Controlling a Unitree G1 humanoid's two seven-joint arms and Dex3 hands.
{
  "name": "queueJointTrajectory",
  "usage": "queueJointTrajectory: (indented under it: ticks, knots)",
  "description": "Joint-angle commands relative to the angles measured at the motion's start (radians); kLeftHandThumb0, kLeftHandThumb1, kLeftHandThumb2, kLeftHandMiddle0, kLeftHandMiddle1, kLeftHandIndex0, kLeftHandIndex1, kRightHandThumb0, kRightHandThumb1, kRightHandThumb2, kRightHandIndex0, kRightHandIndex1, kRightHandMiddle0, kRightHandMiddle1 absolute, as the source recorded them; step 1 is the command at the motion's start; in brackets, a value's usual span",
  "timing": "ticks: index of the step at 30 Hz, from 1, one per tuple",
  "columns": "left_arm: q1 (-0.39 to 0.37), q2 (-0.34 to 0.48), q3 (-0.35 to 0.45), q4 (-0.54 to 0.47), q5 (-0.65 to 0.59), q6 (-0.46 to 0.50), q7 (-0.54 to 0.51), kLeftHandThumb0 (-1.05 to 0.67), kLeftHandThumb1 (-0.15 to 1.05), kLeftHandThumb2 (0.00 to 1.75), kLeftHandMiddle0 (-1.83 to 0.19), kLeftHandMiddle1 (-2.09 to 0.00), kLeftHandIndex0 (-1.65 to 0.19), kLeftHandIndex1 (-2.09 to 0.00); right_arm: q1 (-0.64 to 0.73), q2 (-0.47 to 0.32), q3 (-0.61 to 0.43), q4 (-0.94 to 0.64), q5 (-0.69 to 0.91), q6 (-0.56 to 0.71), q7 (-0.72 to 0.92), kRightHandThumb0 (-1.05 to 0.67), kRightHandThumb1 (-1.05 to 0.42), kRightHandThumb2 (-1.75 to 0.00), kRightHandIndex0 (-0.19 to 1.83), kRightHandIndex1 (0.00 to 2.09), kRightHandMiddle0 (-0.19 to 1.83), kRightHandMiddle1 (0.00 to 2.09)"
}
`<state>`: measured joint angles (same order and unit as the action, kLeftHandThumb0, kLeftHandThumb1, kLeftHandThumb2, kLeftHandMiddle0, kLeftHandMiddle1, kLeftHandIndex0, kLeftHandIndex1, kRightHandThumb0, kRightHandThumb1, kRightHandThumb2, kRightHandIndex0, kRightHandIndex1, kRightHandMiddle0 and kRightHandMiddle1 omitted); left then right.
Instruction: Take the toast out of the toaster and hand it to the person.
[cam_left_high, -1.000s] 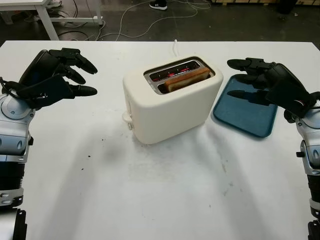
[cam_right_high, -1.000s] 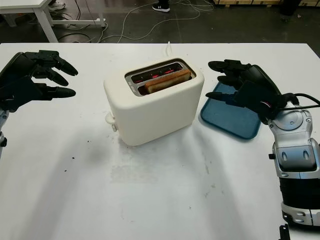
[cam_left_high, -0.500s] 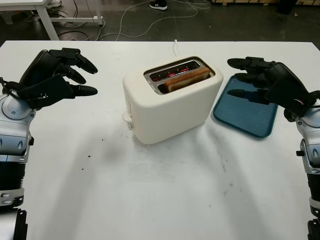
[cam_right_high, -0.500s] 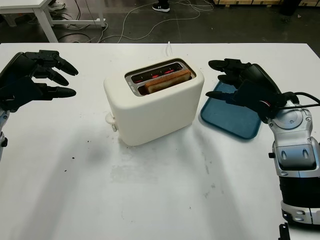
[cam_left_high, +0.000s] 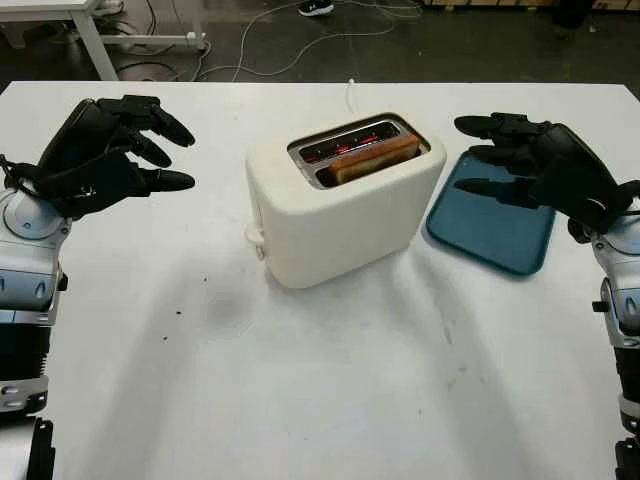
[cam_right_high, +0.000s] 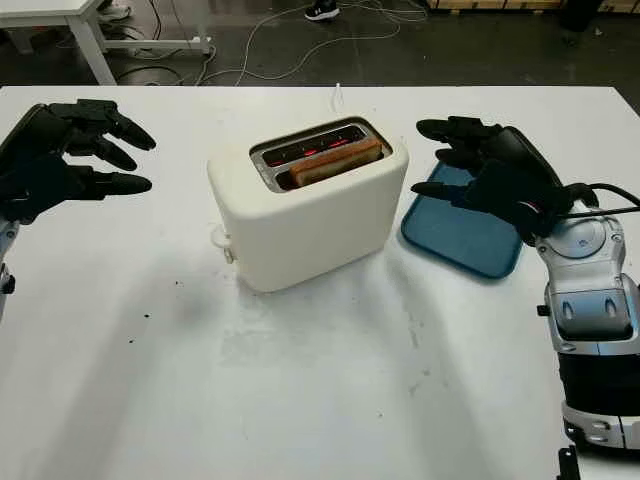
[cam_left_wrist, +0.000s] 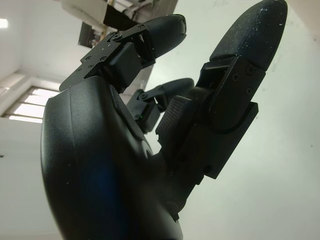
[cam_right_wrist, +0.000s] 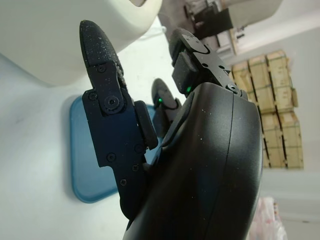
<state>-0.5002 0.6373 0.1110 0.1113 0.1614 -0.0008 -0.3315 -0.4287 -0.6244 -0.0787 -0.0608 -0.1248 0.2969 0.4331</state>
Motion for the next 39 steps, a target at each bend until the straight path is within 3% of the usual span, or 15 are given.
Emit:
queueJointTrajectory:
  ticks: [1,39]
  knots:
    - [0.001,0.005,0.009,0.003,-0.007,-0.019,0.007,-1.05,0.70,0.00,-0.75,-0.95,-0.70,-0.90,-0.002,0.001,-0.006,-0.001,0.011,-0.025,-0.003,-0.65,-0.90,0.00,0.52,0.03,0.46,0.01]
    - [-0.002,0.001,0.006,0.005,-0.008,-0.010,0.005,-1.05,0.69,0.00,-0.75,-0.96,-0.71,-0.89,0.009,0.003,-0.006,-0.003,0.010,-0.014,-0.005,-0.67,-0.89,0.00,0.49,0.02,0.46,0.00]
